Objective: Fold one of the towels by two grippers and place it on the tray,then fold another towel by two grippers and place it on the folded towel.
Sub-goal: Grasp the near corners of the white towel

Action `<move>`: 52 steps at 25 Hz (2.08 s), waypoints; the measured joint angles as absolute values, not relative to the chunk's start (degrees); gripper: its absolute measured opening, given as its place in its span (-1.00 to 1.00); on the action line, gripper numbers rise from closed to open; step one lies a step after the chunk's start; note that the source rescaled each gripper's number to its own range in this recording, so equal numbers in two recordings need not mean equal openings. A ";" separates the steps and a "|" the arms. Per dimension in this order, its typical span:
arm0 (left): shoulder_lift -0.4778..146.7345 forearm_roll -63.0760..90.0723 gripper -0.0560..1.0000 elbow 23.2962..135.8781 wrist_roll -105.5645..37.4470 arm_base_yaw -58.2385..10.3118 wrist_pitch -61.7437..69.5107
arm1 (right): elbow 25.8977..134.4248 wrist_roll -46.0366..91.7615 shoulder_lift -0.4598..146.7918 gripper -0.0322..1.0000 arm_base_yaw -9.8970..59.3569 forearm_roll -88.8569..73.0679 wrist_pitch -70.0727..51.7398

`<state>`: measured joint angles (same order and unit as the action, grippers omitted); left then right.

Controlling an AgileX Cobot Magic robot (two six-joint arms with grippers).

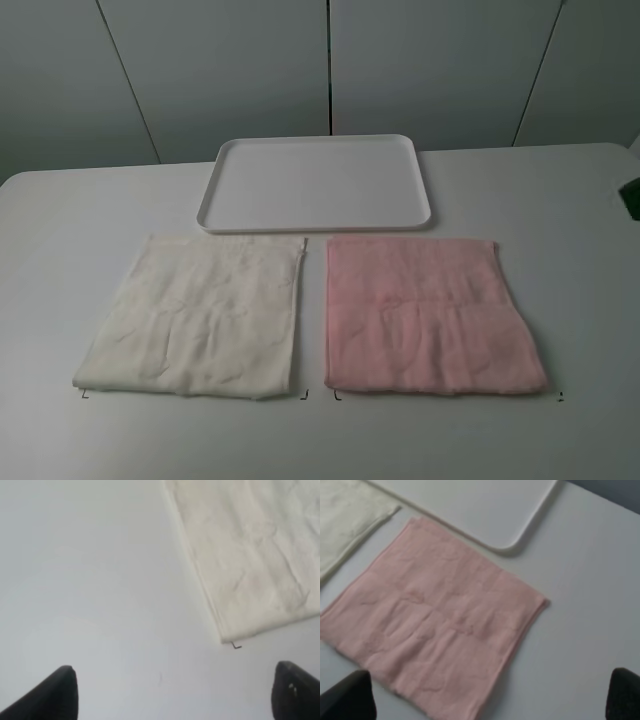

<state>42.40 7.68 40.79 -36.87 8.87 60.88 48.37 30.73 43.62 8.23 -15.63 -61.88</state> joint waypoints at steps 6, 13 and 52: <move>53.94 7.01 0.98 41.29 -56.33 4.32 56.81 | 52.01 38.41 59.39 1.00 17.90 -16.99 -59.43; 65.25 3.85 0.98 41.29 -65.84 -1.18 49.87 | 53.17 39.35 74.27 1.00 32.64 -12.11 -53.26; 92.59 -2.29 0.98 32.81 -78.36 -9.76 34.70 | 54.04 46.83 95.54 1.00 46.85 -14.82 -49.70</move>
